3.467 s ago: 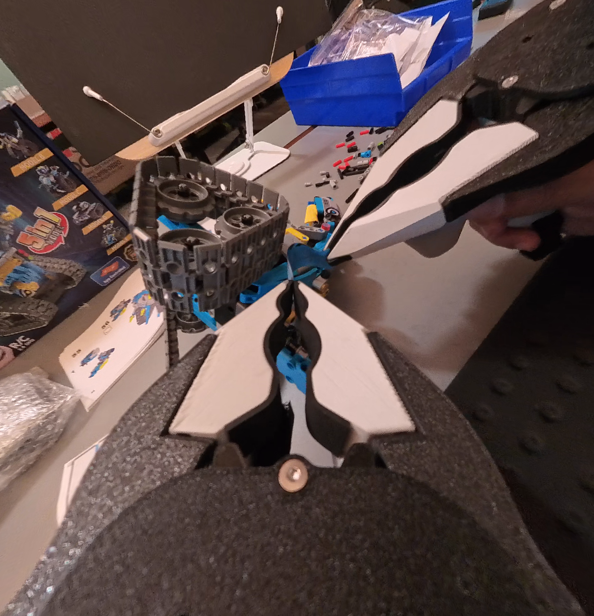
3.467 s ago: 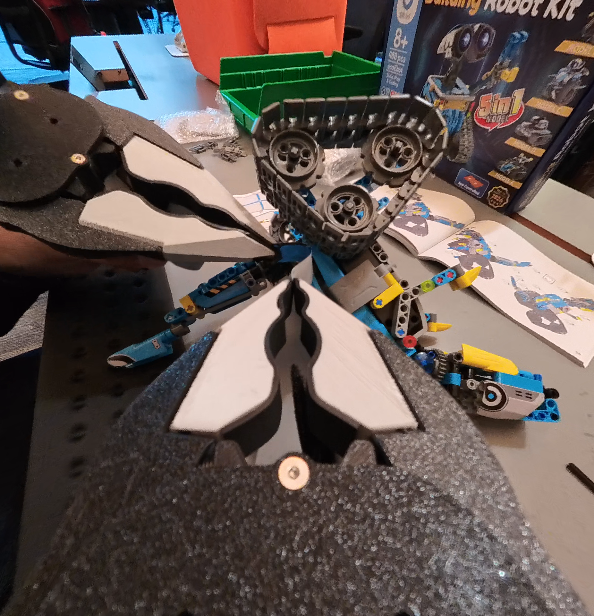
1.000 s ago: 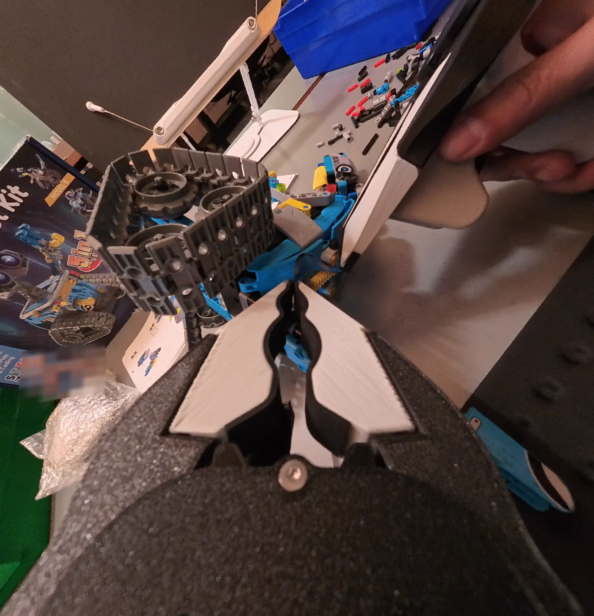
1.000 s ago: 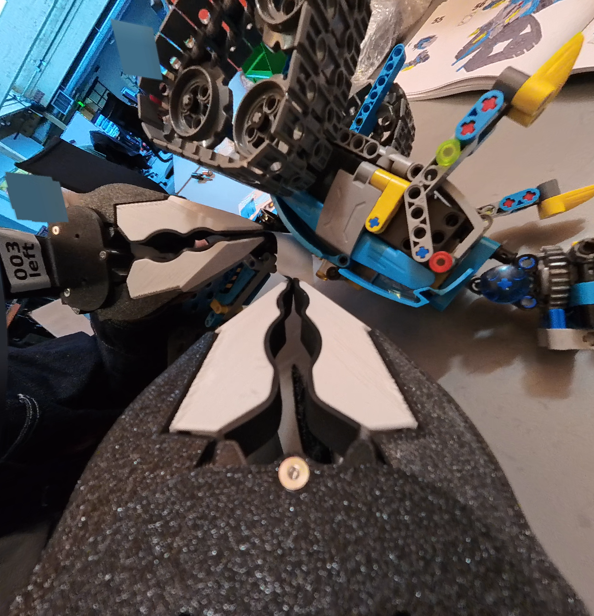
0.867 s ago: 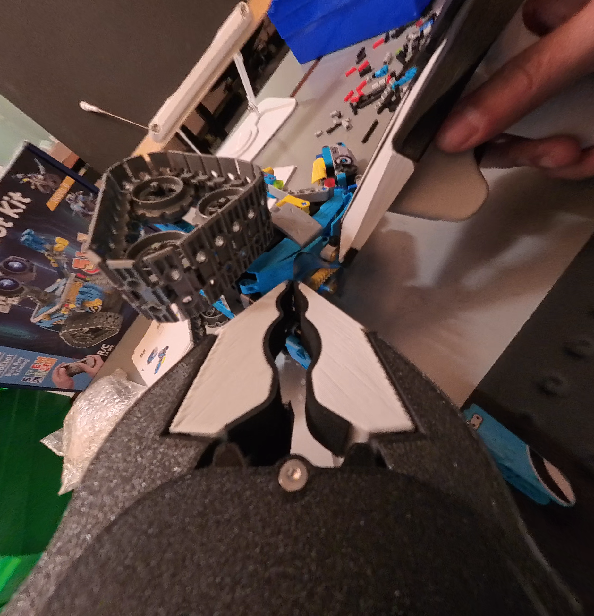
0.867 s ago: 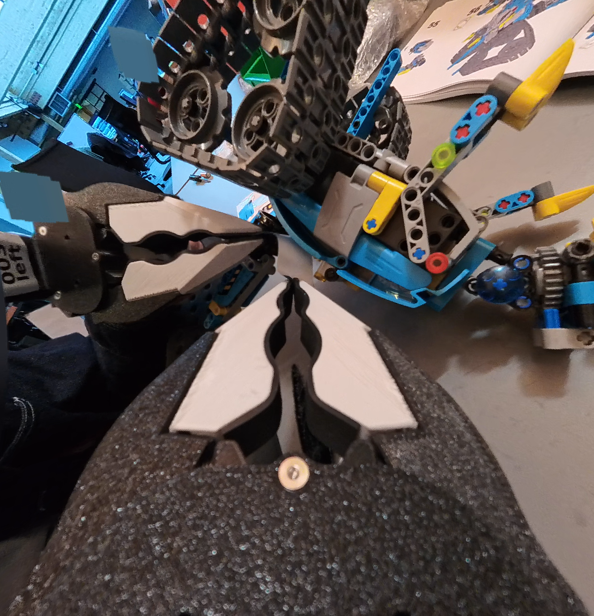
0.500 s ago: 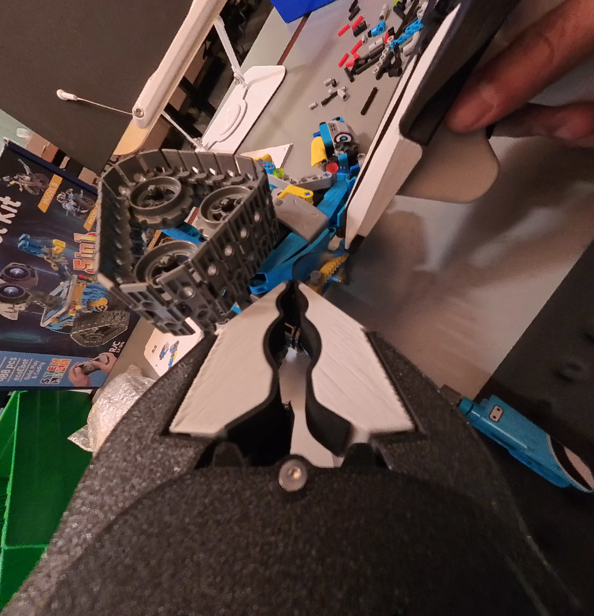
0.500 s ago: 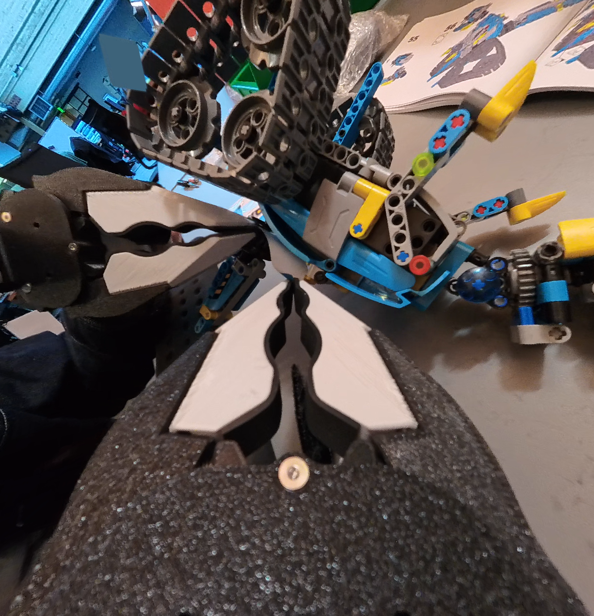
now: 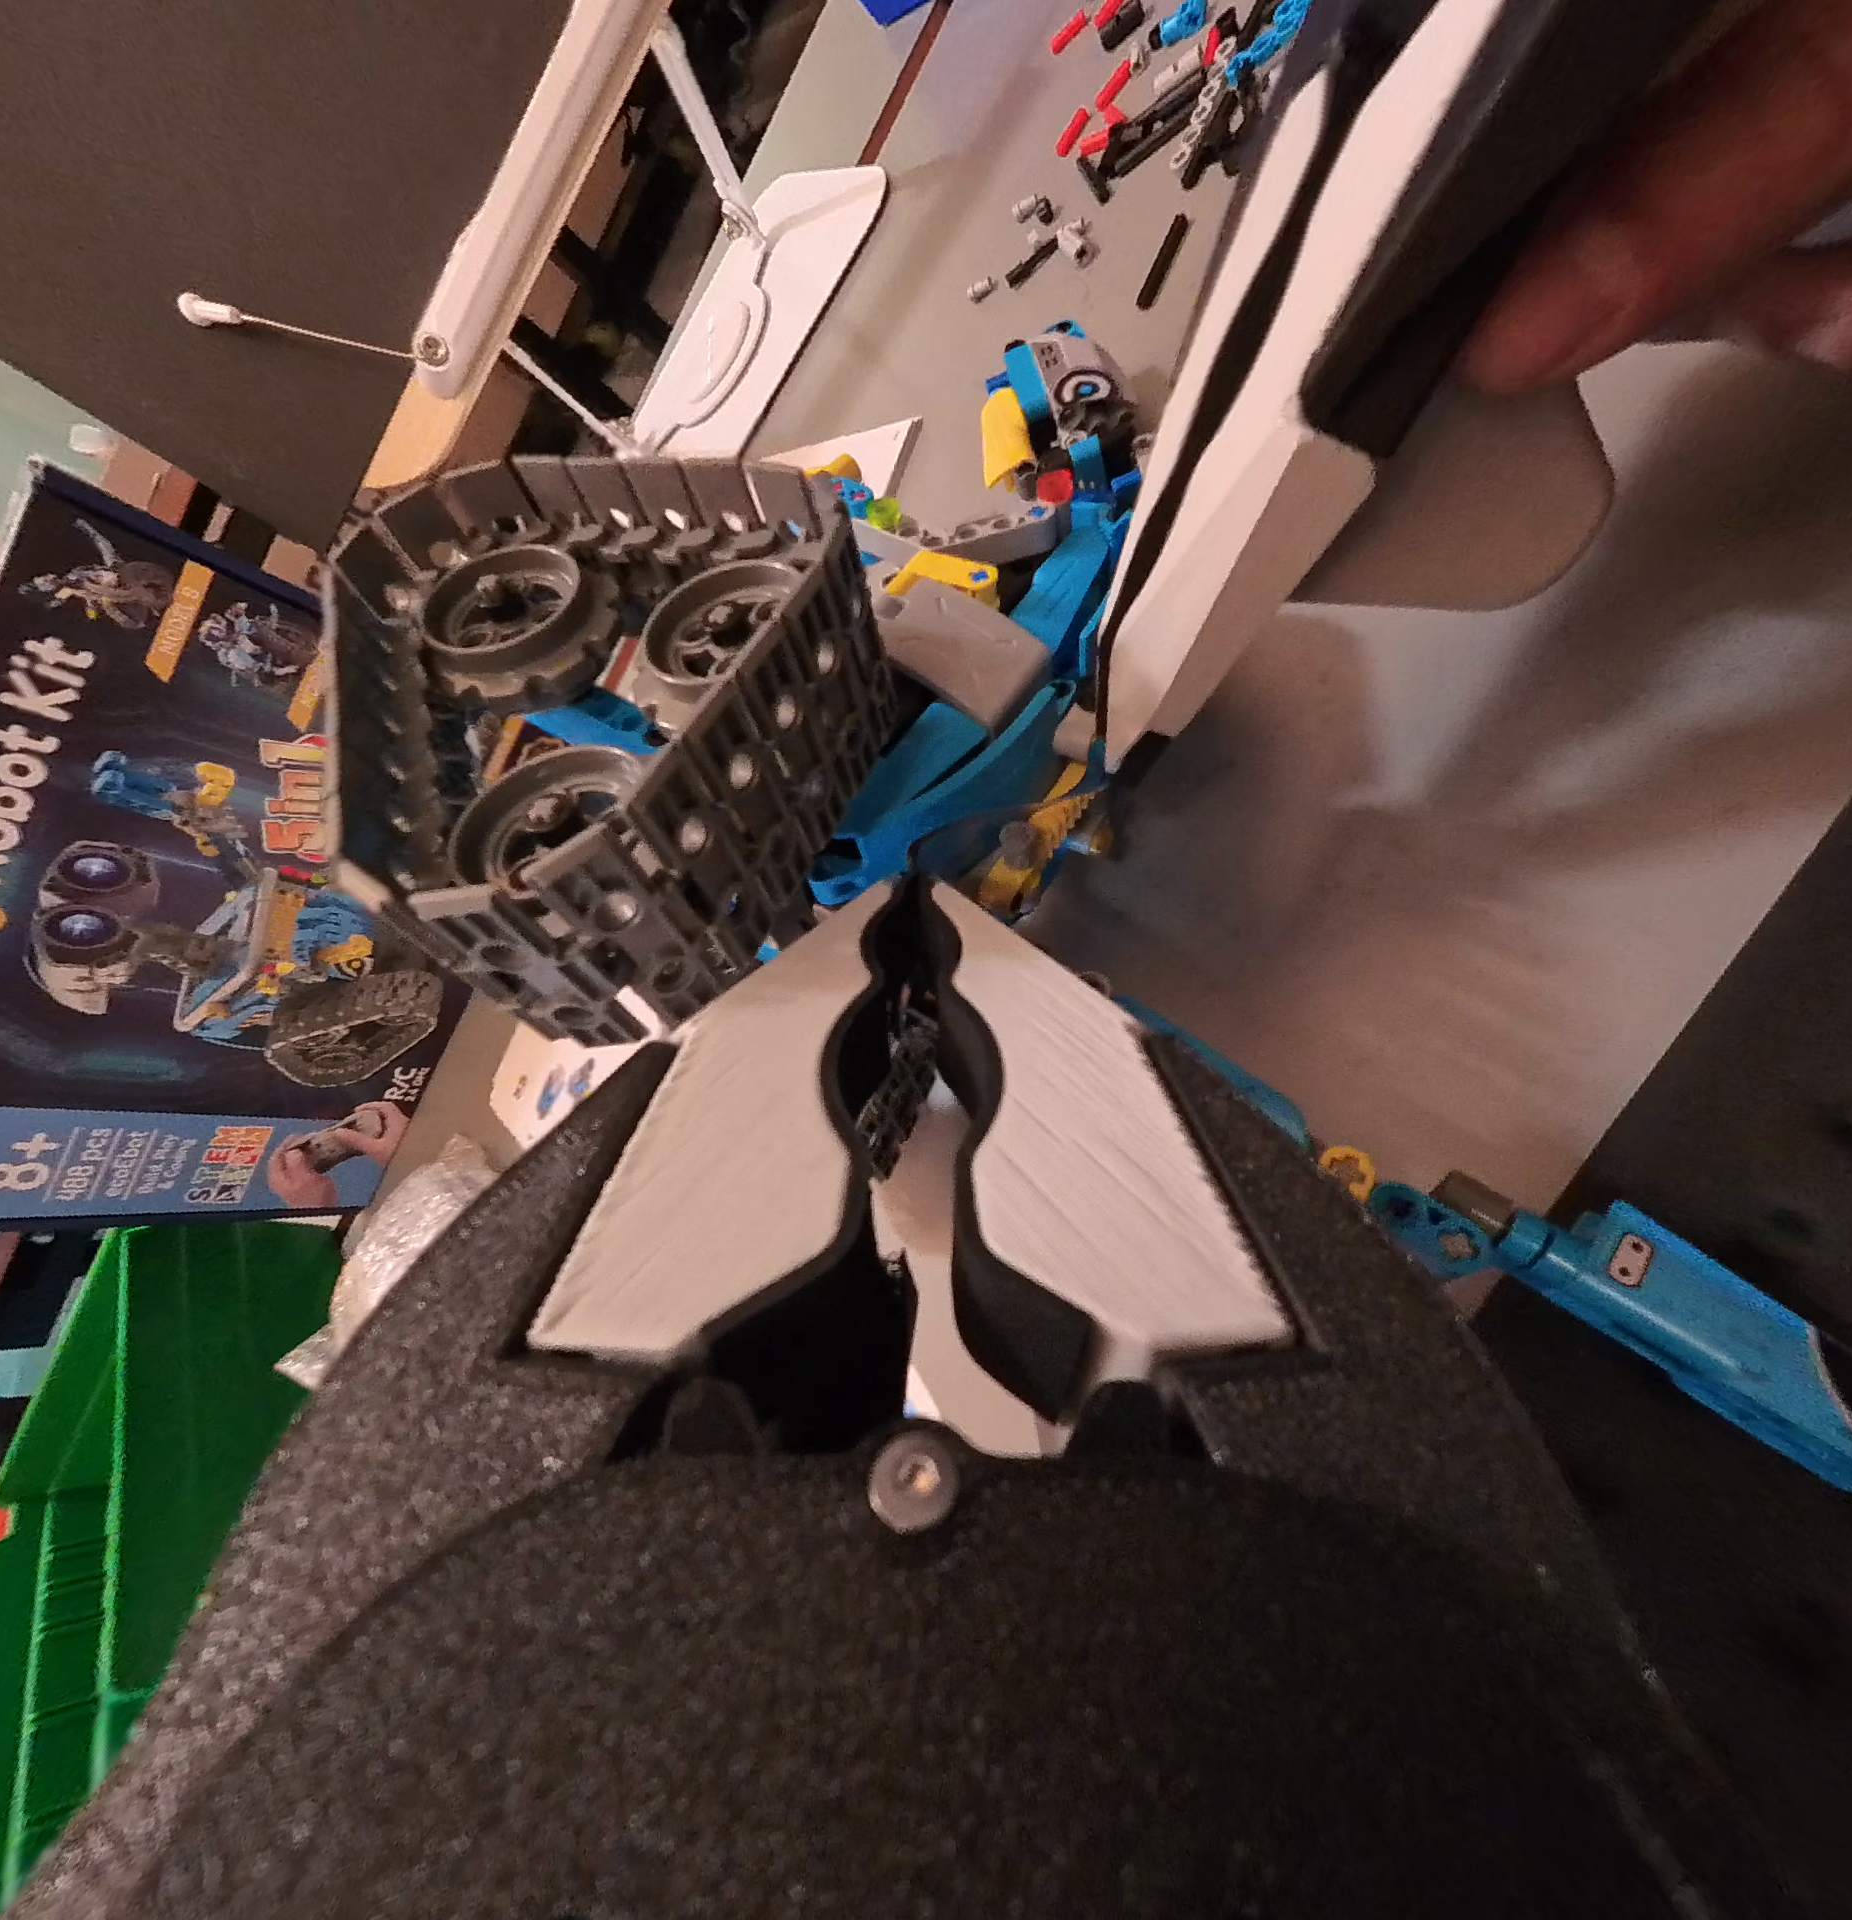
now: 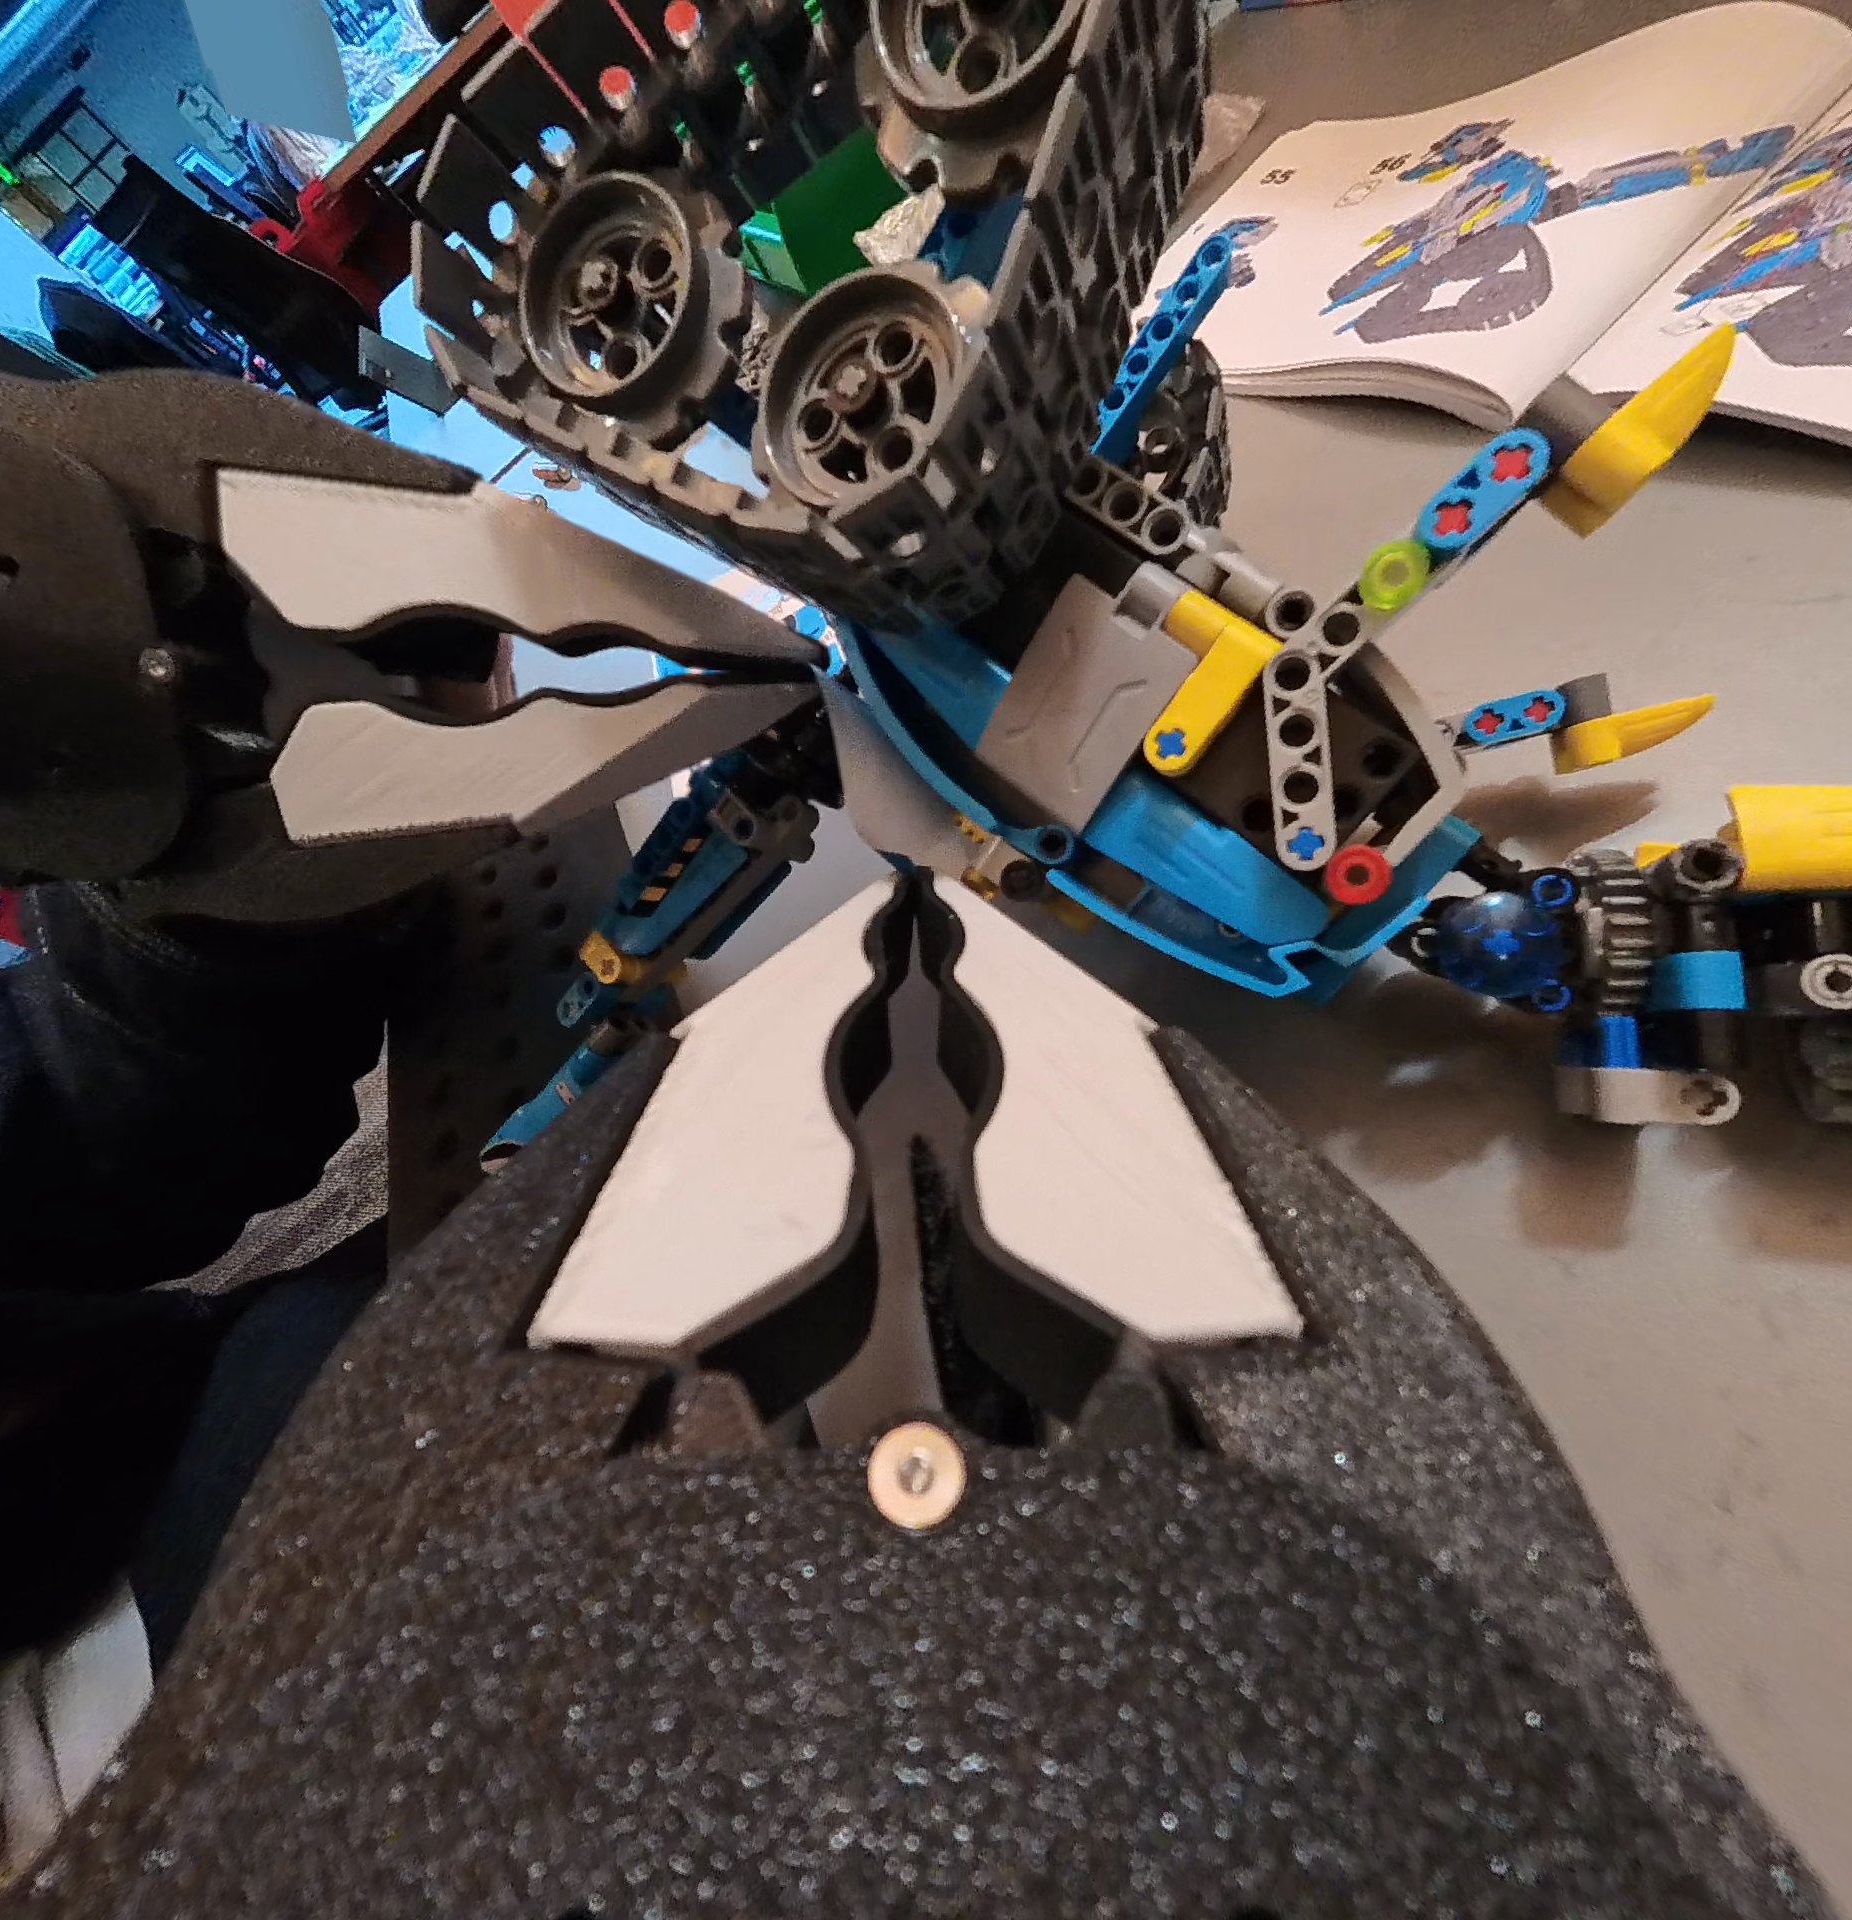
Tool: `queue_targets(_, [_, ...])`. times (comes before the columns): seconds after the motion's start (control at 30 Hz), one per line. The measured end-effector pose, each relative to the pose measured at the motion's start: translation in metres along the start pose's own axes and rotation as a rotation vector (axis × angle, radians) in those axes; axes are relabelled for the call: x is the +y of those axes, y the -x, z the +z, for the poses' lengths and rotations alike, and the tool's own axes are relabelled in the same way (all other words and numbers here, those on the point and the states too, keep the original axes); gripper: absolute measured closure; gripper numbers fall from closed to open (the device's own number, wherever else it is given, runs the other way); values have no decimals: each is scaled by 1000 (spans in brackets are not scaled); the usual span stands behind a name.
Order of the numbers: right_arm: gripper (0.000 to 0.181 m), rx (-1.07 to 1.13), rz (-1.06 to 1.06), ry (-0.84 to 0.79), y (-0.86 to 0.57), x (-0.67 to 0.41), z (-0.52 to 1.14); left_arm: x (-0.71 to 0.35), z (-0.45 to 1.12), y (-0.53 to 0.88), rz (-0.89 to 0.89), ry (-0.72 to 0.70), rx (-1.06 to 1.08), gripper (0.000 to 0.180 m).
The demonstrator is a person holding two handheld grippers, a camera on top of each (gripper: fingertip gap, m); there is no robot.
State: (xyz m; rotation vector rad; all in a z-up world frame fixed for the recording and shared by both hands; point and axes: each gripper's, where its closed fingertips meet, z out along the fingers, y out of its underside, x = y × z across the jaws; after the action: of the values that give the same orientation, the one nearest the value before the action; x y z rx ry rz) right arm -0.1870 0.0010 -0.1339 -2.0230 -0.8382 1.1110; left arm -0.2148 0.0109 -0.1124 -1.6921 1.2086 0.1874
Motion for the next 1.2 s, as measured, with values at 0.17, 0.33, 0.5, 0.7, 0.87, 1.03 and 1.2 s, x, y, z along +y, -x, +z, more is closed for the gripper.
queue_targets(0.17, [181, 15, 3, -9, -3, -2, -1, 0, 2, -1, 20, 1, 7, 180])
queue_targets(0.33, [181, 17, 5, -13, -4, -3, -2, 0, 2, -1, 30, 14, 30, 180])
queue_targets(0.5, [181, 28, -4, -10, -3, -2, -2, 0, 3, -2, 65, 23, 40, 180])
queue_targets(0.7, [181, 76, -92, -7, -2, -3, -3, 2, 4, -1, 88, 28, 46, 180])
queue_targets(0.87, [178, 96, -122, 1, -3, -2, -3, 2, 4, 0, 107, 31, 44, 180])
queue_targets(1.03, [179, 107, -136, 5, -4, -2, -3, 2, 5, 1, 127, 28, 38, 180])
queue_targets(1.2, [176, 162, -205, -7, -7, -6, -8, 2, 5, 1, 137, 30, 39, 180])
